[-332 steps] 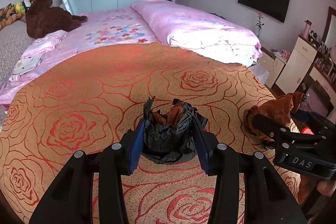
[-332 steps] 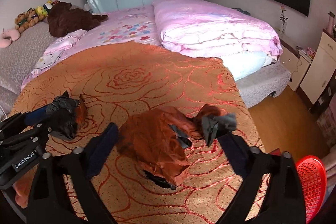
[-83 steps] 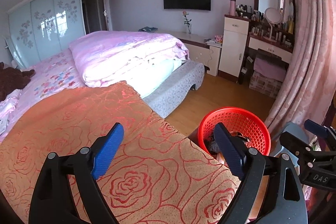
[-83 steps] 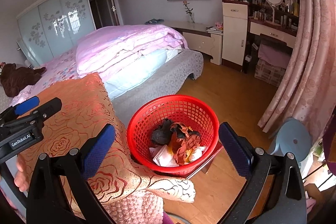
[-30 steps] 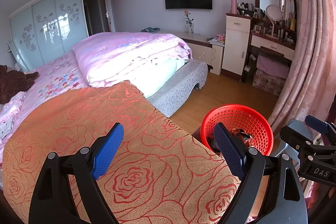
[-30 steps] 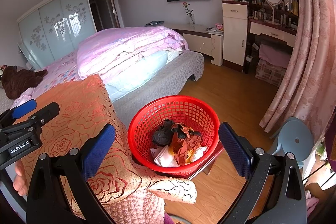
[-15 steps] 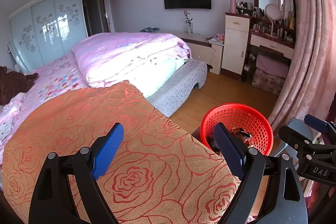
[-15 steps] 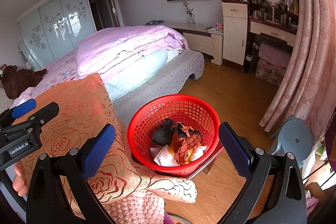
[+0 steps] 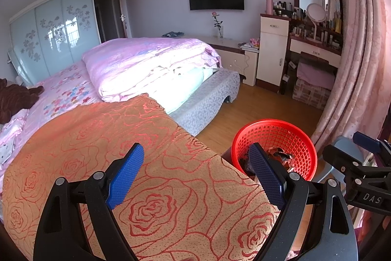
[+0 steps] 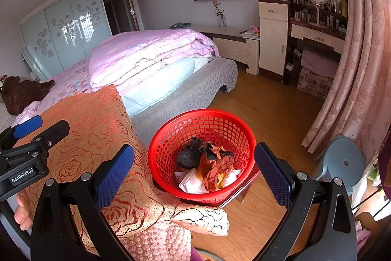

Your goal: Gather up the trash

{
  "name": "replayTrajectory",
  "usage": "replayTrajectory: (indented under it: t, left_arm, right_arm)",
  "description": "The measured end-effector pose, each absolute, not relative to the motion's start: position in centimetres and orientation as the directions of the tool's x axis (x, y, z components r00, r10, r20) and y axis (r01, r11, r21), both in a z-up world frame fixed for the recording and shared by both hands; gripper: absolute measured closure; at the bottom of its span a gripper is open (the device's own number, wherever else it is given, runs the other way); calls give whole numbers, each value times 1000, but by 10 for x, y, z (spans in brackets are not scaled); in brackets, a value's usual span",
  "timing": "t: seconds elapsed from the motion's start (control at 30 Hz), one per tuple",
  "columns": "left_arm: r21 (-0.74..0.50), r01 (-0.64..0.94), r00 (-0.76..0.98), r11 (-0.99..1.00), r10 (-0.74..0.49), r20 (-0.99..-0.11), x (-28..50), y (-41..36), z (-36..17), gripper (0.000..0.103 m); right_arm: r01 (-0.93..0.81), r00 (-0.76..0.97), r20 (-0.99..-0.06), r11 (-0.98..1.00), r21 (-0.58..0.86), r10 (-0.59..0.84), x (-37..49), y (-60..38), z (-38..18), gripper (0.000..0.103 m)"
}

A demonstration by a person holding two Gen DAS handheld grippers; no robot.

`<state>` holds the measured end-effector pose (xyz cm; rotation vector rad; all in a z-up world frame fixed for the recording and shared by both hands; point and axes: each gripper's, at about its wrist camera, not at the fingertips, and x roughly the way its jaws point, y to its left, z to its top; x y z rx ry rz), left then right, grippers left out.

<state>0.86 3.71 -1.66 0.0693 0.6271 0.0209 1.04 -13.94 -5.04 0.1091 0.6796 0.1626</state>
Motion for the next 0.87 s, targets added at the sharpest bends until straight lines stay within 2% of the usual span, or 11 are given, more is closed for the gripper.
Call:
replayTrajectory:
  t: [0.63,0.77,0.87]
  left_arm:
    - [71,18,820,997,25,-571,8,39,-12,19]
    - [68,-20,819,997,55,-571,3,55,-6,19]
    - [101,-97,816,990,138,-561,-8,82,-4,19]
  right_arm:
    - [-108,763,-621,983,150,178,5,-136,-58,7]
    - [-118,758,-627,983,139,179,4,-134,-62,7]
    - [-156,737,-646,980,122,198,3,-120,-68,7]
